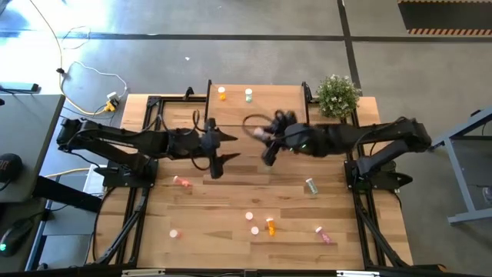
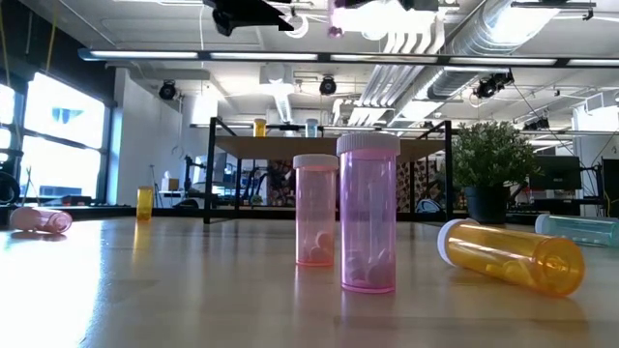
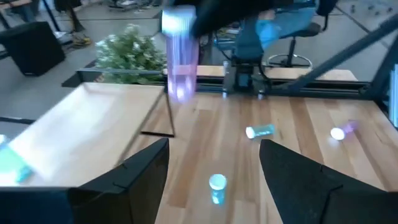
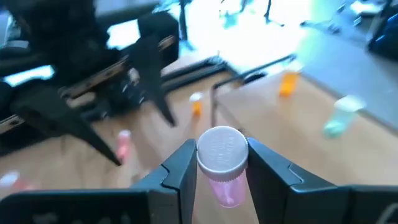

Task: Pick and place medicine bottles onto shelf by color
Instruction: Put the top left purple pill bottle on the shelf

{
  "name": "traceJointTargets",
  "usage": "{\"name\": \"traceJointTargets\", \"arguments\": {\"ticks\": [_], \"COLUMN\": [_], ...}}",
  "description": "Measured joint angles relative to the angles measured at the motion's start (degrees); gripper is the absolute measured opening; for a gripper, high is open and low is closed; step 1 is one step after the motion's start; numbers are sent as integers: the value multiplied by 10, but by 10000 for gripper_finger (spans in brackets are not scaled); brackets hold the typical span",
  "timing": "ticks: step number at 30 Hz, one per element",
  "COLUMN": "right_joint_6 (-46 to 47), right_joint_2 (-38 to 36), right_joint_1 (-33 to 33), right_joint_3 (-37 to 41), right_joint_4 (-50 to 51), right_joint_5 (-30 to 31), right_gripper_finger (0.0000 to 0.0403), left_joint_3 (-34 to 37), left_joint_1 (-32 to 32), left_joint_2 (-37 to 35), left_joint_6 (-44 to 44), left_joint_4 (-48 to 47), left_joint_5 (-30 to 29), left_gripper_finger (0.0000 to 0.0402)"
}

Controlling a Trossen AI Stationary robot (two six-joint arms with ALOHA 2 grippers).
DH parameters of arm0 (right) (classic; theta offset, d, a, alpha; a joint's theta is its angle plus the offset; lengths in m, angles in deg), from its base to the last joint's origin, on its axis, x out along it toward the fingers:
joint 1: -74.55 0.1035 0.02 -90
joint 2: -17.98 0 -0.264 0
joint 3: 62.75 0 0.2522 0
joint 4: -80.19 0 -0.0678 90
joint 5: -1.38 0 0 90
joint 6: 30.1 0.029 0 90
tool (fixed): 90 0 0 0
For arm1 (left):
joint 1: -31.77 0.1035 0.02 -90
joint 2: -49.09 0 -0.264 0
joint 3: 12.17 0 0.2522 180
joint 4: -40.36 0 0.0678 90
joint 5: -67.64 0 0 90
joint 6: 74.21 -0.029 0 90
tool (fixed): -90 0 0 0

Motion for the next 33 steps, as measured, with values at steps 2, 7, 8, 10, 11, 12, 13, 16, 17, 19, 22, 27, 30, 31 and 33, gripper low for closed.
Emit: {"name": "traceJointTargets", "arguments": {"ticks": [2, 7, 8, 10, 11, 12, 13, 16, 17, 19, 22, 27, 30, 31, 33], "right_joint_6": [-20, -83, -97, -127, -141, -155, -168, -185, -184, -173, -154, -128, -122, -122, -122], "right_joint_2": [-25, -91, -104, -130, -144, -156, -169, -208, -221, -245, -270, -260, -239, -229, -205], "right_joint_1": [-9, -45, -55, -78, -91, -103, -118, -170, -191, -232, -283, -343, -364, -370, -380], "right_joint_3": [0, 0, 0, 0, 0, 0, 0, 25, 43, 92, 165, 256, 292, 300, 311], "right_joint_4": [1, 0, 0, 0, 0, 2, 3, 1, -3, -23, -85, -160, -231, -250, -278], "right_joint_5": [13, 37, 38, 39, 39, 39, 37, 4, -18, -61, -126, -208, -247, -260, -290], "right_gripper_finger": [106, 106, 106, 106, 106, 106, 106, 106, 106, 106, 106, 106, 106, 106, 106], "left_joint_3": [0, 0, 0, 0, 0, 0, 0, 1, 1, 1, 0, 1, 1, 1, 1], "left_joint_1": [10, 37, 43, 55, 60, 65, 70, 87, 92, 101, 111, 125, 131, 133, 137], "left_joint_2": [-12, -38, -42, -48, -52, -55, -56, -58, -59, -59, -59, -59, -59, -59, -59], "left_joint_6": [0, 0, 0, 0, 0, -2, -6, -15, -15, -13, -11, -11, -11, -11, -11], "left_joint_4": [0, 1, 2, 0, 0, 0, 2, -1, 0, 0, 0, 0, 0, 0, 0], "left_joint_5": [-1, -1, -1, -1, -1, -1, -2, -1, -1, -1, -1, -1, -1, -1, -1], "left_gripper_finger": [240, 239, 239, 239, 239, 239, 239, 239, 239, 239, 239, 239, 239, 239, 239]}}
